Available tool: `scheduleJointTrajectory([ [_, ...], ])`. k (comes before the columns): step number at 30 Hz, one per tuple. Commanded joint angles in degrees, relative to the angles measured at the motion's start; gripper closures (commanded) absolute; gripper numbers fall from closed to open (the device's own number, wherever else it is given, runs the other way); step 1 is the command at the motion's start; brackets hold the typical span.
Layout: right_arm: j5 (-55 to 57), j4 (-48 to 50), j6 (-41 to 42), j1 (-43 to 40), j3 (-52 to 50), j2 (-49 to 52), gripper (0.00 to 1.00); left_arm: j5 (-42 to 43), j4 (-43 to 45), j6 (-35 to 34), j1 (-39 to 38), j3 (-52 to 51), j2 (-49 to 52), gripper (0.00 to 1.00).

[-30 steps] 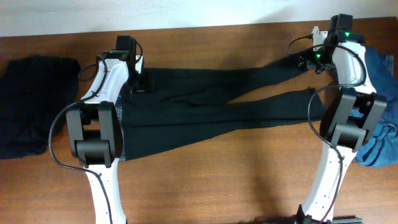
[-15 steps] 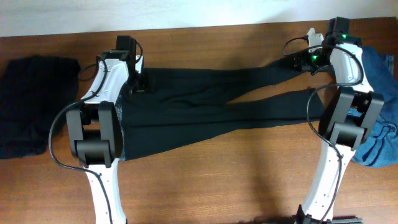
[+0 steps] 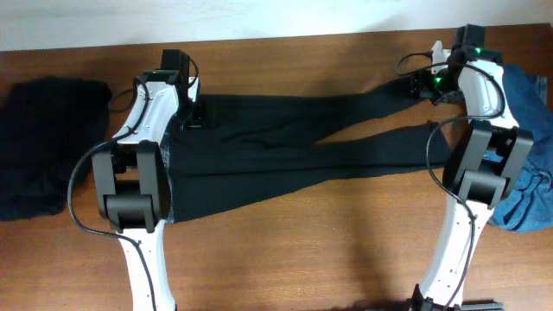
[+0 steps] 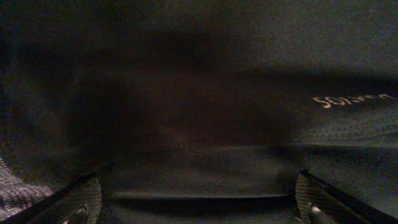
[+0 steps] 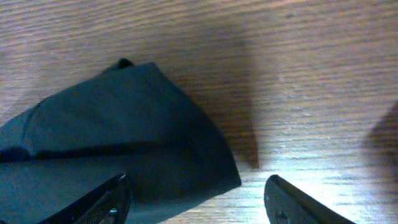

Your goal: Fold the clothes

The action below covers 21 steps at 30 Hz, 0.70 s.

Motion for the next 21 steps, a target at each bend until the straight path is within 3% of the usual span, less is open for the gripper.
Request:
scheduleJointTrajectory([
  [1, 1.68, -0.63, 1.42, 0.39, 0.31, 0.74, 0.31, -0.87, -0.15, 0.04, 0.46, -0.63, 2.97, 0.01],
  [5, 0.85, -1.27, 1.4, 0.37, 0.33, 0.74, 0.62, -0.87, -0.15, 0.04, 0.46, -0.63, 2.97, 0.01],
  [8, 0.87, -1.99, 1.4, 0.37, 0.35, 0.72, 0.94, -0.87, -0.15, 0.04, 0.46, -0.63, 2.97, 0.01],
  [21, 0.48, -10.64, 1.4, 0.31, 9.94, -2.47, 0.93, -0.87, -0.15, 0.04, 0.46, -0.63, 2.97, 0.01],
])
